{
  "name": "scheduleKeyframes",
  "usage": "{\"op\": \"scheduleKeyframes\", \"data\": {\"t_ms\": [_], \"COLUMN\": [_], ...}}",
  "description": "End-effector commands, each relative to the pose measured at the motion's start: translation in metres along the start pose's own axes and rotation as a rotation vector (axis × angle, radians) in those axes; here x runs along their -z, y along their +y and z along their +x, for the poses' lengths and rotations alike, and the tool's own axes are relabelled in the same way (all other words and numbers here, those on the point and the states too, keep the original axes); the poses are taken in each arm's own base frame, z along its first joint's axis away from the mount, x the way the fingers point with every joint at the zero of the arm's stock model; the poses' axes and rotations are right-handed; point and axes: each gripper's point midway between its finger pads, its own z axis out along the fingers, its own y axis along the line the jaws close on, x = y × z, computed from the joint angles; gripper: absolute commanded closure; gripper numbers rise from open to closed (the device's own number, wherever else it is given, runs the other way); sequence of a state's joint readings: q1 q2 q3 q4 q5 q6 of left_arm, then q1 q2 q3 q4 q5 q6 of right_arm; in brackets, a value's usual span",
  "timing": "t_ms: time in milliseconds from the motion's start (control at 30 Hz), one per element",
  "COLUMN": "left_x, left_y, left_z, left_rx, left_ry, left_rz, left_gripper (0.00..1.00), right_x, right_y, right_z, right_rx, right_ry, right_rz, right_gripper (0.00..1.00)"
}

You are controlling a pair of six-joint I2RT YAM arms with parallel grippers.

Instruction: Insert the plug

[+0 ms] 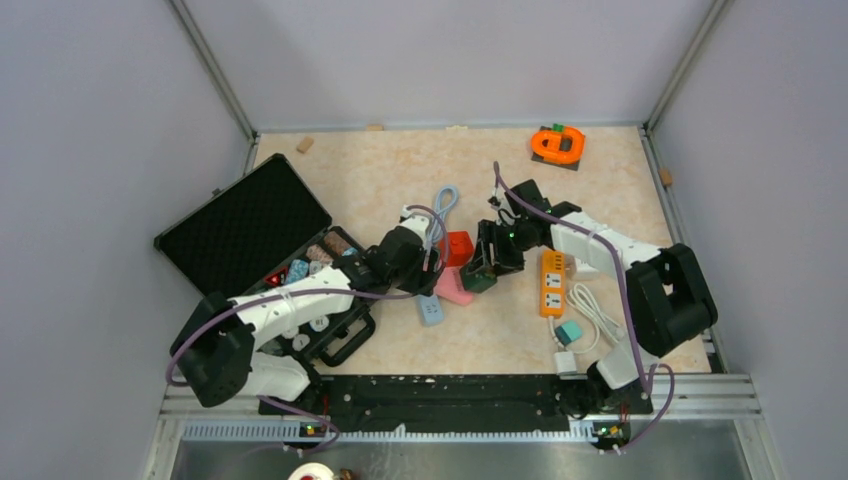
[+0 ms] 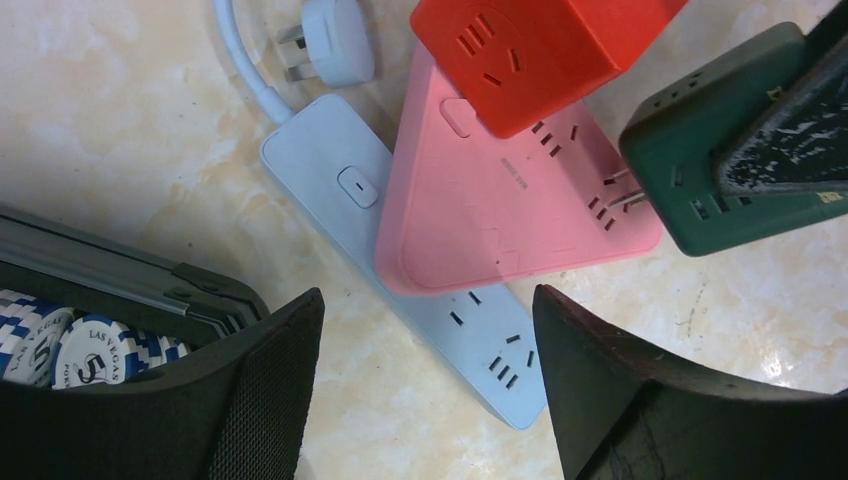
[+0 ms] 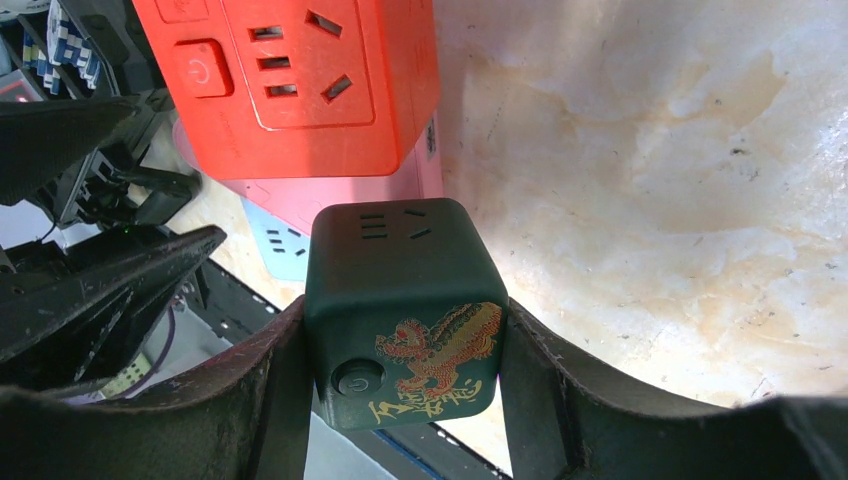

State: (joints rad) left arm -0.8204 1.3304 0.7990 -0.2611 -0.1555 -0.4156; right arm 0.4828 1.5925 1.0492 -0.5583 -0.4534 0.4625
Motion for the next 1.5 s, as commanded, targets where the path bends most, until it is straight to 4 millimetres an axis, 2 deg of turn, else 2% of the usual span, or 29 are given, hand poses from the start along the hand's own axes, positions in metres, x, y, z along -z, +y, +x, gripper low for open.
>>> {"op": "scheduleKeyframes", "data": {"t_ms": [0, 267, 500, 833, 1467], "left_x": [-0.004, -0.013, -0.018, -0.022, -0.025], "left_y": [0.002, 0.005, 0.008, 0.010, 0.013], "left_z": [-0.017, -0.010, -0.003, 0.003, 0.007], "left_rx": [0.008, 0.007, 0.003, 0.000, -0.007], "left_ry": [-0.044, -0.022, 0.007, 0.029, 0.045], "left_rz": [-0.028, -0.048, -0.062, -0.074, -0.092], "left_gripper": [0.24, 0.25, 0.31, 0.37, 0.38], "right_x": [0.012, 0.001, -0.003, -0.012, 0.009], "right_y": [0.011, 0.007, -0.001, 0.005, 0.012], "right_z": [-0.018, -0.005, -0.006, 0.010, 0.015], "right_rx": [0.031, 0.034, 0.051, 0.067, 0.079], "right_ry": [-0.051, -0.010, -0.015, 0.027, 0.001], "right_rz": [-0.015, 0.011, 0.121, 0.123, 0.108], "right_gripper": [1.00, 1.00, 1.00, 1.00, 1.00]}}
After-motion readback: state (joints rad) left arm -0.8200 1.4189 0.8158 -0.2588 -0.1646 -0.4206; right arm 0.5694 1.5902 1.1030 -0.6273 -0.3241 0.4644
